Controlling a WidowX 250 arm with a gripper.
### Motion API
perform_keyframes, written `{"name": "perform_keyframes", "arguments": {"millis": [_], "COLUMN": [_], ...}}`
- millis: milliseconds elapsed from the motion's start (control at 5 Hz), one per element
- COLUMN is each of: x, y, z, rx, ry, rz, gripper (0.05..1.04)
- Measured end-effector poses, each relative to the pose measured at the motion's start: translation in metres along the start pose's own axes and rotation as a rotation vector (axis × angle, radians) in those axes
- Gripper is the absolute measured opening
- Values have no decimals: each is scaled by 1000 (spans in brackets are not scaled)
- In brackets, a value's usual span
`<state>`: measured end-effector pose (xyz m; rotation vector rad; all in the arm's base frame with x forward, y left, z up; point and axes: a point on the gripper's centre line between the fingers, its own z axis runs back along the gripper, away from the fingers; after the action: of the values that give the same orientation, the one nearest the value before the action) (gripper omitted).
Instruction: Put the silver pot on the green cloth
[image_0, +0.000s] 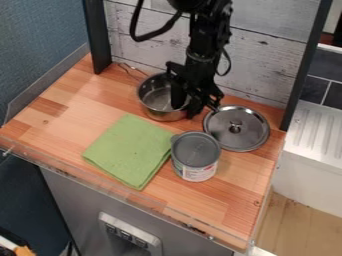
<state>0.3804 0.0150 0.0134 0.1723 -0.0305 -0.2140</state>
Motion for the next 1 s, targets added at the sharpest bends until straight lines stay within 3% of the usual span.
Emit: {"name": "perform_keyframes", "arguments": {"millis": [200, 400, 800, 1000], "x": [1, -1, -7, -34], "y": [1, 8, 30, 44], "z": [4, 6, 34, 65], "rx": [-15, -47, -79, -50], "ry": [-14, 1, -54, -88], "rz": [-3, 17, 79, 102], "gripper": [180, 74, 60, 57]}}
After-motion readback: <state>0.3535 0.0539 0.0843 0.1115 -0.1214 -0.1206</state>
